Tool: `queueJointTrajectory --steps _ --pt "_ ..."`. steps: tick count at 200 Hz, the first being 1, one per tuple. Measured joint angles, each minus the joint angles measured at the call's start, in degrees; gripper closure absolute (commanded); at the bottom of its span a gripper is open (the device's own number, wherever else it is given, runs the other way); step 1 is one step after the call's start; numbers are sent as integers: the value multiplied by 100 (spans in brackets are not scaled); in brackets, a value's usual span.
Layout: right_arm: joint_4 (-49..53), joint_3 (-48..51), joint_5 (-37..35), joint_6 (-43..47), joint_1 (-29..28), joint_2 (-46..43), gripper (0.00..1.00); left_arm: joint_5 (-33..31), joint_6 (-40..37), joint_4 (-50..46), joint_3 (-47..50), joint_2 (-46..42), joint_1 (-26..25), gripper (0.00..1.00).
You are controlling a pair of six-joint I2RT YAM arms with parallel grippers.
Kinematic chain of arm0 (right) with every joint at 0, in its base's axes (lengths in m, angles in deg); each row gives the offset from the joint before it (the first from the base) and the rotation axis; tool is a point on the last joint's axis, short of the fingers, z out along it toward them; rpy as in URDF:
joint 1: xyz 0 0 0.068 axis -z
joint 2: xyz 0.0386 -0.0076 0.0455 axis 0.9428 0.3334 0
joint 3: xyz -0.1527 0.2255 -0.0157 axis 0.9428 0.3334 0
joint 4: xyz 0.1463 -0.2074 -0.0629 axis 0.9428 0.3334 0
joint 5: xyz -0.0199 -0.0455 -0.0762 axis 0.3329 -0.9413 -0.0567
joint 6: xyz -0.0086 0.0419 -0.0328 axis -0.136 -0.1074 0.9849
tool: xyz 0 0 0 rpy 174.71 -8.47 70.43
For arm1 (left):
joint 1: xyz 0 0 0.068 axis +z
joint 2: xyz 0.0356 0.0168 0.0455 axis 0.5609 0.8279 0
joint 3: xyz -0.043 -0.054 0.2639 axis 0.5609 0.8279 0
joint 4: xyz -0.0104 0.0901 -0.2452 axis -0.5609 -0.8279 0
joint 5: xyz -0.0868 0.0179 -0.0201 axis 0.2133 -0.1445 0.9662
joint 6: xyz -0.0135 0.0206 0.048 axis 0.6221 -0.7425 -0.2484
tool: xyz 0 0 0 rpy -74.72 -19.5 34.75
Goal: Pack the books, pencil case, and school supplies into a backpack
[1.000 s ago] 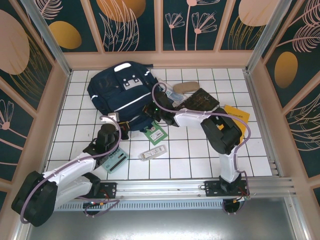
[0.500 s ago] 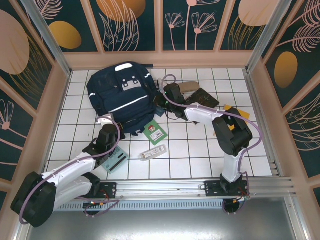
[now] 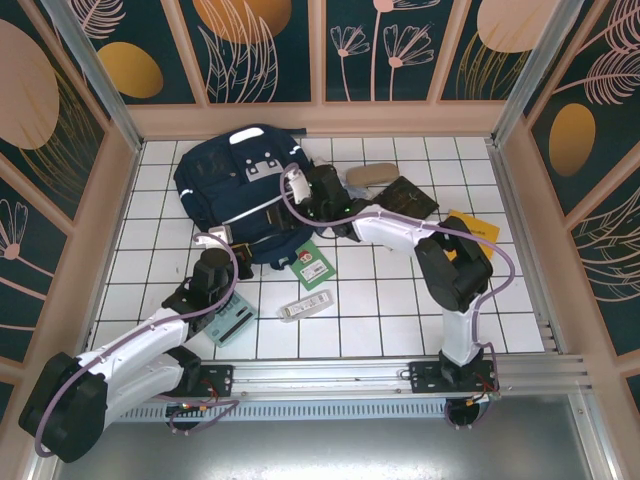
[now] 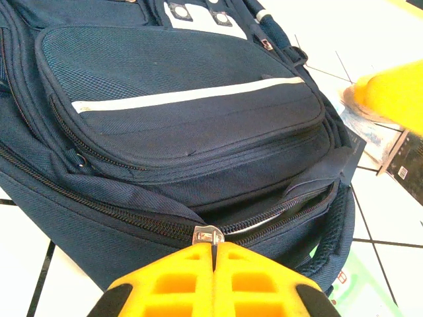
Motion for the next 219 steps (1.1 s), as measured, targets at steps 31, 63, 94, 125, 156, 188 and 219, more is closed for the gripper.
queueJointTrajectory --steps 31,63,94,125,156,188,219 --pt "116 0 310 645 -111 282 49 0 0 -2 -4 2 0 100" --pt "286 -24 372 1139 -184 531 53 22 0 -20 -7 52 0 100" --pt "476 -302 243 1471 -269 688 53 66 0 -35 -7 70 2 100" --pt "632 -590 87 1738 -365 870 52 105 -2 -33 -7 70 4 100" --pt "715 -673 -155 1982 -474 977 60 131 -2 -37 -7 98 7 100" --pt "730 -673 -387 2175 -577 988 76 149 -2 -39 -7 114 7 100" --pt "699 -597 -669 2387 -686 970 100 146 0 -44 -7 114 11 100"
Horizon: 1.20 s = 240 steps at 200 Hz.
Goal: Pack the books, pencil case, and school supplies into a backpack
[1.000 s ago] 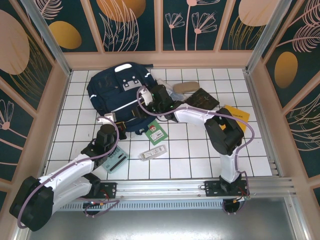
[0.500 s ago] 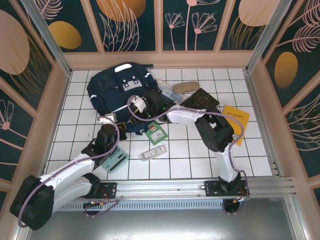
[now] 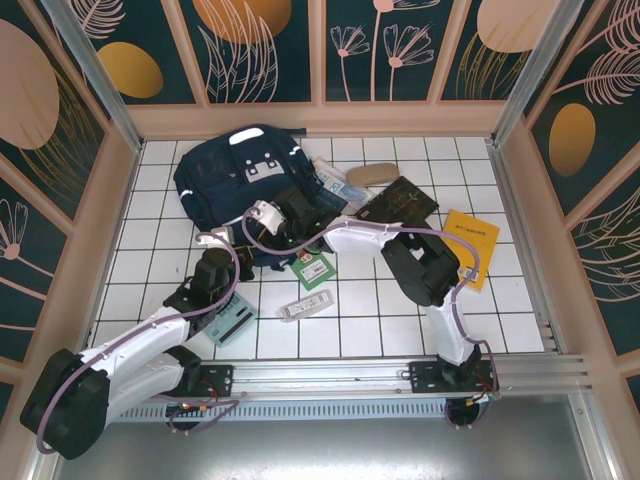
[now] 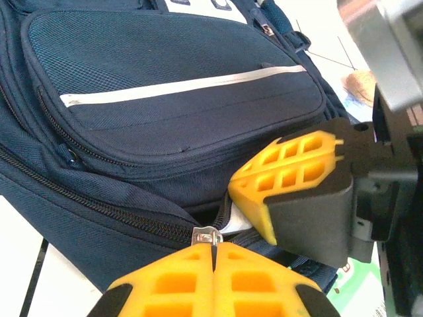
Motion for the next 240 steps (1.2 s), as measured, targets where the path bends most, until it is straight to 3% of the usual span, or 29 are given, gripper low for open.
queueJointTrajectory --steps 49,151,240 --pt "-562 745 -494 -9 -46 -492 100 -101 90 -39 -11 28 -13 100" --pt "-1005 1405 -1209 -271 328 -1038 100 -1290 614 -584 -463 621 114 100" --pt "-1056 1606 -1777 -380 719 -1379 100 -2131 1307 -1231 -1508 2444 1598 100"
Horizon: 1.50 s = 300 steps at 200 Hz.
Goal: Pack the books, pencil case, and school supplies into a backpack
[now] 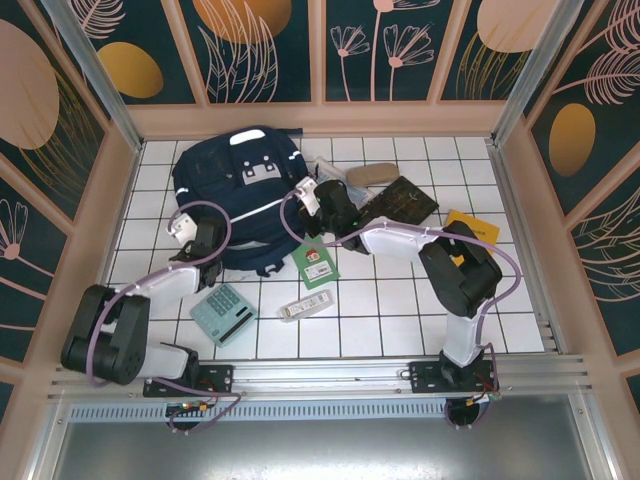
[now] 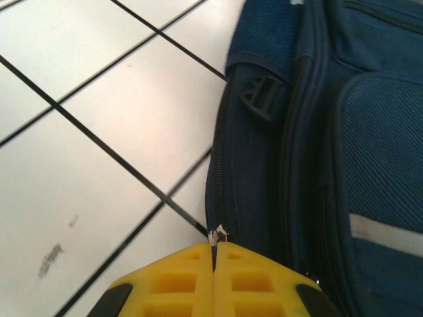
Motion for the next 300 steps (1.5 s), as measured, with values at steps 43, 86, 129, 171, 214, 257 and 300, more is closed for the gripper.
queueJointTrajectory --steps 43,86,129,171,214,257,300 --pt "-2 0 184 -13 -175 -28 74 308 -66 214 -11 -201 96 100" --pt "210 -610 1005 118 -507 219 69 765 -369 503 428 -927 103 100" --pt "514 -1952 1515 431 -876 1165 68 1025 -527 603 616 -1176 103 100" --pt "1189 -2520 2079 660 -887 1742 66 1045 -562 603 616 -1176 103 100" --pt "1495 -2632 2271 754 -918 1947 65 1093 -579 616 623 -1176 103 100" --pt "1578 -2638 2400 780 -929 1967 56 1132 -579 619 623 -1176 103 100" --pt "1631 -2662 2347 863 -1032 2000 56 1180 -579 619 623 -1174 103 100"
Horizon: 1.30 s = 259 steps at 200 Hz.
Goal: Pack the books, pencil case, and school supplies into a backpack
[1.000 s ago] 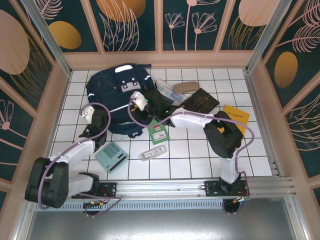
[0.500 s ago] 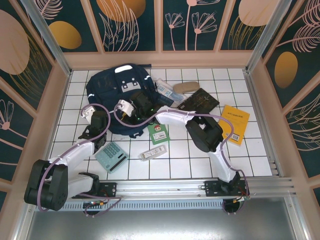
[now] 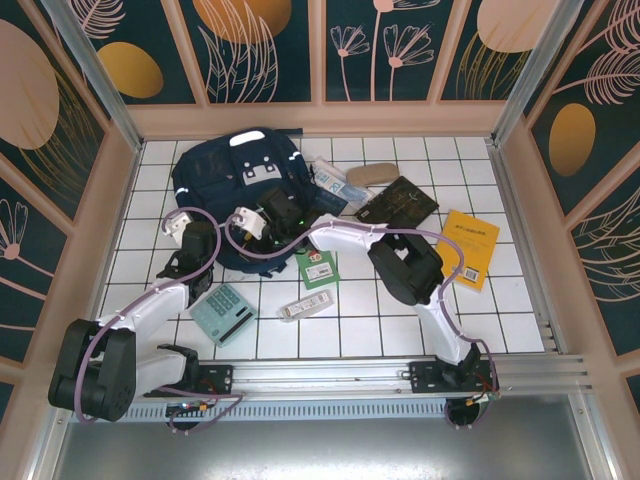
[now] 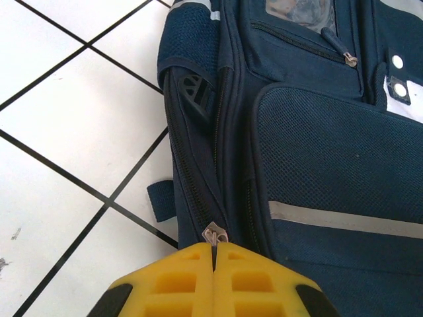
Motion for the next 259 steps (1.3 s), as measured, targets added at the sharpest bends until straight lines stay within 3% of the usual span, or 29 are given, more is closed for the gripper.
queueJointTrajectory --steps 24,34,43,62,118,180,206,237,259 --pt "-2 -81 -4 -2 -85 153 56 0 0 -4 7 0 4 100" --pt "20 -138 -4 0 -101 232 60 0 0 -7 20 0 7 100" --pt "59 -223 -17 -15 -107 299 68 0 0 -7 26 0 15 100" --pt "72 -330 -129 4 -120 378 100 -11 0 -4 31 -4 20 100" --pt "-479 433 -310 -122 -17 52 100 -109 50 -96 101 -210 -17 100" --pt "-874 1539 -831 -431 682 -876 100 -170 111 -103 153 -378 -20 100" --pt "-863 1497 -743 -603 763 -949 79 59 68 179 271 -442 -17 100" --pt "-881 1226 -310 -981 562 -949 69 380 -28 455 446 -678 -17 100" --pt "-927 890 -31 -1224 376 -874 67 501 -79 492 468 -741 -17 100"
